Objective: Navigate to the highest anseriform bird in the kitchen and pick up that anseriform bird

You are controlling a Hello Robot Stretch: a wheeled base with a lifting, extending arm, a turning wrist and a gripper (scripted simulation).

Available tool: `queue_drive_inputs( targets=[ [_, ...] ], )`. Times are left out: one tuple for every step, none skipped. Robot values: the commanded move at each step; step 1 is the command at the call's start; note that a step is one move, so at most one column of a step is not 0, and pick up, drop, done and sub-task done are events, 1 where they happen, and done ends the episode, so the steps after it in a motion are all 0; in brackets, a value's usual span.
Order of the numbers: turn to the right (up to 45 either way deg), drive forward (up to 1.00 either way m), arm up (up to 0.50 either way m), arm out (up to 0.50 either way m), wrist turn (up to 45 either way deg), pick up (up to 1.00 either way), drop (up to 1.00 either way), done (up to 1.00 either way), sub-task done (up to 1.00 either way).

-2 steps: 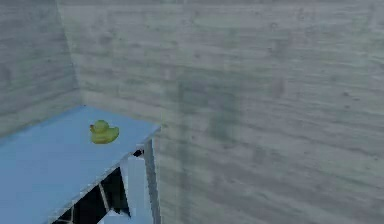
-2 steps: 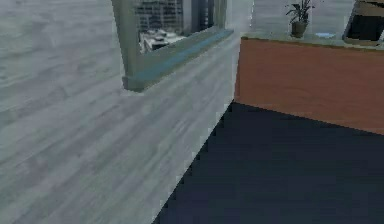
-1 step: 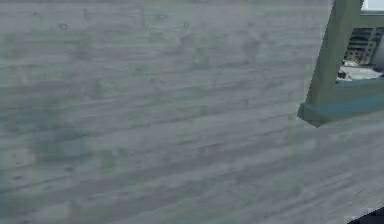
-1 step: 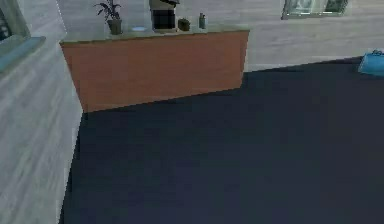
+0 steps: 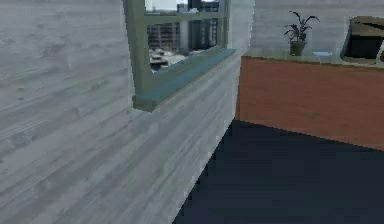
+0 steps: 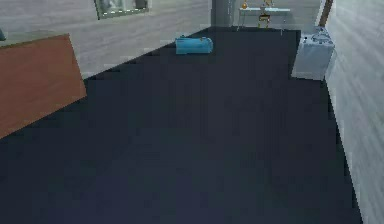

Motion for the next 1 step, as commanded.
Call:
queue_drive_inputs(
  targets=[
    [24.0,0.0,0.0,0.0,0.0,0.0,0.0,0.0,0.0]
  ],
)
